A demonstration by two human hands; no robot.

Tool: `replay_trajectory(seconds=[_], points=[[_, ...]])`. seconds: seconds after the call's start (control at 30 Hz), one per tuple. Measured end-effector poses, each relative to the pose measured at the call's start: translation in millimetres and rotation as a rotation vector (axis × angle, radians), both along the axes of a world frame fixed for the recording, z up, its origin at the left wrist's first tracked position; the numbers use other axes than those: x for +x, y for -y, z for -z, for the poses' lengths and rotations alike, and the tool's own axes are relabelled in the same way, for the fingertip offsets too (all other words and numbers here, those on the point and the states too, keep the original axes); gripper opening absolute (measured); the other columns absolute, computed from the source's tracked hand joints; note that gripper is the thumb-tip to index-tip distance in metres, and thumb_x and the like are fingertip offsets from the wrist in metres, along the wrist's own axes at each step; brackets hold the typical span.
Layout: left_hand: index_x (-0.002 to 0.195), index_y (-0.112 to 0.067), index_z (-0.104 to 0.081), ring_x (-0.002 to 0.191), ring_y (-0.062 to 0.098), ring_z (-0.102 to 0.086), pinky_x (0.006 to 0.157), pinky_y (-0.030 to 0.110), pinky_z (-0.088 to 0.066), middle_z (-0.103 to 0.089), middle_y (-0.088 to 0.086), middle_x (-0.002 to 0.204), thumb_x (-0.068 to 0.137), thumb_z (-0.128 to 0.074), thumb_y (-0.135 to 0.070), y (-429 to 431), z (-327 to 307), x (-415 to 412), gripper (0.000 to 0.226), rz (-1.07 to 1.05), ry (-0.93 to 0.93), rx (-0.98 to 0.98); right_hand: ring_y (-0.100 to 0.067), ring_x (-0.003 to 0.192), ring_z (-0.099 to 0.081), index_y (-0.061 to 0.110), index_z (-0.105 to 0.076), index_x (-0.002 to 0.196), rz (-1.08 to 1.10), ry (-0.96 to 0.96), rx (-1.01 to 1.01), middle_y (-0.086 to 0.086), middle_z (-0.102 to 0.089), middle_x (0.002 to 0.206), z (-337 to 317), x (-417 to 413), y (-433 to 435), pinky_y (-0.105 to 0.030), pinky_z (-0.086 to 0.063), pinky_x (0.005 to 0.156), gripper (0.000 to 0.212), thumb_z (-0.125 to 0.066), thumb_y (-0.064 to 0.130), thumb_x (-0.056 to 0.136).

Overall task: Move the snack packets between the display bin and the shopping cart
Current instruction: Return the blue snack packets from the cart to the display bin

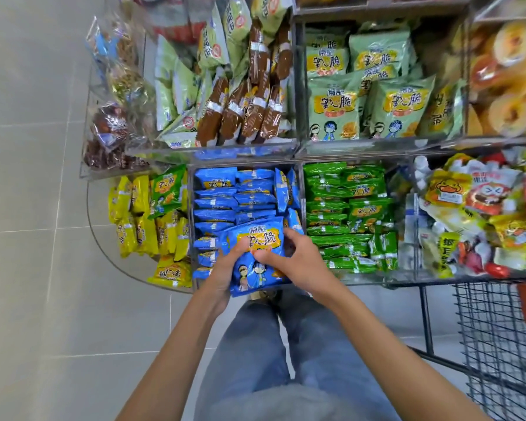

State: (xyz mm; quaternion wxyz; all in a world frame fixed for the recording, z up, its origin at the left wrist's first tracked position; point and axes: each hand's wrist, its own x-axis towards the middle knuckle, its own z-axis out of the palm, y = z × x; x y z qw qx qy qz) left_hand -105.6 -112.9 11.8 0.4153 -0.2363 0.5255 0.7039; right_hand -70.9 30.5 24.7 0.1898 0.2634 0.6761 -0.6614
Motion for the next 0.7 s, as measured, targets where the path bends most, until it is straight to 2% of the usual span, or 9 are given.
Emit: replay_trajectory(seconds=[0.1, 0.17, 0.27, 0.33, 0.4, 0.43, 0.53, 0.6, 0.7], points=[[0.104, -0.013, -0.067, 0.078, 0.024, -0.072, 0.066, 0.033, -0.057, -0.075, 0.009, 0.091, 0.051, -0.079, -0.058, 1.4, 1.3, 2.6, 0.071, -0.005, -0.029, -0.021, -0.01, 0.085, -0.068, 0.022, -0.063, 0.093, 0.017, 0.003, -0.114, 0.003, -0.072, 0.092, -2.4, 0.7, -8.9, -0.026, -0.056, 0.072, 0.024, -0.077, 0.019, 0.074], [0.111, -0.011, -0.066, 0.083, 0.022, -0.072, 0.065, 0.03, -0.058, -0.074, 0.01, 0.096, 0.042, -0.082, -0.061, 3.7, 1.1, 2.7, 0.086, -0.014, -0.025, 0.02, -0.011, 0.08, -0.07, 0.021, -0.062, 0.095, 0.102, 0.039, -0.209, 0.001, -0.072, 0.091, -4.8, 1.5, -11.4, -0.028, -0.057, 0.069, 0.021, -0.073, 0.013, 0.078], [0.112, -0.01, -0.065, 0.084, 0.023, -0.072, 0.064, 0.031, -0.057, -0.074, 0.01, 0.099, 0.055, -0.085, -0.038, 6.8, 3.2, 3.3, 0.066, -0.076, 0.003, 0.079, -0.031, 0.093, -0.068, 0.007, -0.059, 0.11, 0.291, 0.118, -0.343, -0.014, -0.07, 0.104, -10.0, 2.1, -14.7, -0.048, -0.053, 0.083, 0.03, -0.068, 0.009, 0.081], [0.107, -0.01, -0.065, 0.082, 0.024, -0.072, 0.065, 0.033, -0.058, -0.074, 0.009, 0.095, 0.065, -0.076, -0.02, 8.7, 6.6, 4.8, 0.044, -0.129, 0.026, 0.074, -0.027, 0.082, -0.07, 0.003, -0.06, 0.108, 0.422, 0.135, -0.507, -0.014, -0.07, 0.098, -12.2, 1.1, -22.0, -0.041, -0.058, 0.074, 0.025, -0.062, 0.005, 0.083], [0.104, -0.01, -0.065, 0.079, 0.023, -0.072, 0.065, 0.033, -0.059, -0.075, 0.008, 0.092, 0.067, -0.07, -0.019, 11.5, 9.3, 5.5, 0.038, -0.161, 0.03, 0.059, -0.027, 0.074, -0.069, 0.003, -0.062, 0.093, 0.601, 0.14, -0.615, -0.012, -0.07, 0.091, -10.5, 0.5, -32.8, -0.031, -0.057, 0.06, 0.013, -0.055, 0.003, 0.083], [0.103, -0.01, -0.065, 0.079, 0.023, -0.072, 0.065, 0.034, -0.059, -0.075, 0.008, 0.091, 0.067, -0.069, -0.019, 13.3, 10.0, 5.3, 0.038, -0.174, 0.026, 0.054, -0.03, 0.077, -0.065, 0.002, -0.059, 0.092, 0.703, 0.15, -0.605, -0.012, -0.067, 0.094, -5.8, 0.2, -38.1, -0.03, -0.053, 0.06, 0.012, -0.054, 0.003, 0.081], [0.093, -0.013, -0.068, 0.077, 0.022, -0.073, 0.061, 0.032, -0.059, -0.075, 0.007, 0.087, 0.067, -0.068, -0.018, 21.7, 13.1, 5.4, 0.027, -0.209, 0.011, 0.044, -0.029, 0.085, -0.057, 0.007, -0.049, 0.098, 0.837, 0.141, -0.299, -0.015, -0.058, 0.101, 14.1, 0.6, -45.1, -0.038, -0.046, 0.066, 0.024, -0.061, -0.001, 0.079], [0.09, -0.014, -0.068, 0.075, 0.021, -0.073, 0.06, 0.032, -0.058, -0.075, 0.006, 0.086, 0.067, -0.068, -0.018, 28.1, 14.0, 5.7, 0.023, -0.234, 0.003, 0.031, -0.023, 0.078, -0.057, 0.013, -0.048, 0.082, 0.772, 0.082, -0.058, -0.013, -0.06, 0.088, 23.6, 1.6, -35.8, -0.04, -0.047, 0.069, 0.026, -0.069, -0.001, 0.077], [0.093, -0.015, -0.066, 0.076, 0.02, -0.073, 0.06, 0.031, -0.058, -0.075, 0.004, 0.086, 0.067, -0.068, -0.018, 36.6, 14.7, 7.0, 0.027, -0.251, -0.013, 0.007, -0.012, 0.055, -0.052, 0.017, -0.039, 0.067, 0.707, -0.006, 0.234, 0.001, -0.054, 0.063, 40.2, 2.9, -14.0, -0.018, -0.042, 0.054, 0.04, -0.077, 0.006, 0.072]])
